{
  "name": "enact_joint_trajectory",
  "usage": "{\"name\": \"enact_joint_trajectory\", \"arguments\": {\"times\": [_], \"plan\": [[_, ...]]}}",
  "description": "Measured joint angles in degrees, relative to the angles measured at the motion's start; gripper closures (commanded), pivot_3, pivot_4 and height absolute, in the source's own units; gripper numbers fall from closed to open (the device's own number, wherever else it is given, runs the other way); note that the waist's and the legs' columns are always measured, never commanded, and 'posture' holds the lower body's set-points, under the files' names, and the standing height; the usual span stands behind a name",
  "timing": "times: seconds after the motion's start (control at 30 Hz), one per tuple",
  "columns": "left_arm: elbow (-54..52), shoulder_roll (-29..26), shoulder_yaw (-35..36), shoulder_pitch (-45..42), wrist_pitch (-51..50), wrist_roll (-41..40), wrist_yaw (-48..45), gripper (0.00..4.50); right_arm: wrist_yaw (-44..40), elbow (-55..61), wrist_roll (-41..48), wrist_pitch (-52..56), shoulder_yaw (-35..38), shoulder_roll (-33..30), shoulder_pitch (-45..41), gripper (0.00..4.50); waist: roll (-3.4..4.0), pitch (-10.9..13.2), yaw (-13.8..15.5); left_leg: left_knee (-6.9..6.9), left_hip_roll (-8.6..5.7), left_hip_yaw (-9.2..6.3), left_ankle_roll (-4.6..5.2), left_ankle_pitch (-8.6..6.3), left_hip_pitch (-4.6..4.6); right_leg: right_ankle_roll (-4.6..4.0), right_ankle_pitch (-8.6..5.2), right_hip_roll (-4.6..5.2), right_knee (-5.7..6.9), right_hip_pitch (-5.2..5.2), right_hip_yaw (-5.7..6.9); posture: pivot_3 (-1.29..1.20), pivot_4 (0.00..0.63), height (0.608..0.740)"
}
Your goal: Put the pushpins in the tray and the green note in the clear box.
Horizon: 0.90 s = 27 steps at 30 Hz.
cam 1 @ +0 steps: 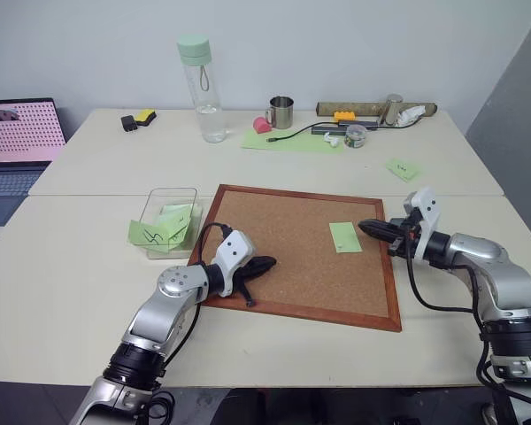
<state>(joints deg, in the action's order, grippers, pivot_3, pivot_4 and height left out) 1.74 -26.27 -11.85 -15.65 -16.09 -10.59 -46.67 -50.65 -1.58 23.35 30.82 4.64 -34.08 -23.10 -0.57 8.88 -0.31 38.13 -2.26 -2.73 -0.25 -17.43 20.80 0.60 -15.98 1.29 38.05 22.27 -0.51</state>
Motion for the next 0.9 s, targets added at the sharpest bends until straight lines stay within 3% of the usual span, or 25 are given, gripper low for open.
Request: {"name": "enact_joint_trajectory", "arguments": {"times": [0.17, 0.3, 0.47, 0.9], "plan": [[-0.16, 0.00, -0.02, 0.20, 0.00, 0.00, 0.01, 4.50, 1.95, -0.46, -0.22, 0.99, 2.59, -3.56, -0.27, 4.48, 0.00, 0.00, 0.02, 0.00, 0.00, 0.01, 0.00, 0.00, 0.00, 0.00, 0.00, 0.00, -0.01, -0.01, 0.00, 0.00, 0.150, 0.740], [-0.28, -0.03, -0.02, 0.33, 0.00, 0.01, 0.01, 4.50, 3.29, -5.16, -3.62, 0.95, 3.26, -8.37, 0.03, 4.48, 0.00, -0.01, 0.02, 0.00, 0.00, 0.03, 0.00, 0.00, 0.00, 0.00, 0.00, 0.00, -0.01, -0.01, -0.02, 0.00, 0.150, 0.740], [-0.10, -0.01, -0.08, -0.03, 0.00, 0.07, -0.05, 4.50, 5.11, -11.88, -8.41, -1.25, 2.55, -9.99, 0.07, 4.48, 0.04, -0.03, 0.00, 0.00, 0.00, 0.05, 0.00, 0.00, -0.01, 0.00, 0.00, 0.00, 0.01, -0.02, -0.03, 0.00, 0.150, 0.740], [0.02, -0.01, -0.15, -0.03, 0.01, 0.20, -0.07, 4.50, 6.24, -16.38, -13.15, -5.50, 0.33, -10.02, 0.53, 1.95, 0.06, -0.05, 0.01, 0.01, 0.00, 0.05, 0.00, 0.00, -0.01, 0.00, 0.00, 0.00, 0.02, -0.02, -0.03, 0.00, 0.150, 0.740]]}}
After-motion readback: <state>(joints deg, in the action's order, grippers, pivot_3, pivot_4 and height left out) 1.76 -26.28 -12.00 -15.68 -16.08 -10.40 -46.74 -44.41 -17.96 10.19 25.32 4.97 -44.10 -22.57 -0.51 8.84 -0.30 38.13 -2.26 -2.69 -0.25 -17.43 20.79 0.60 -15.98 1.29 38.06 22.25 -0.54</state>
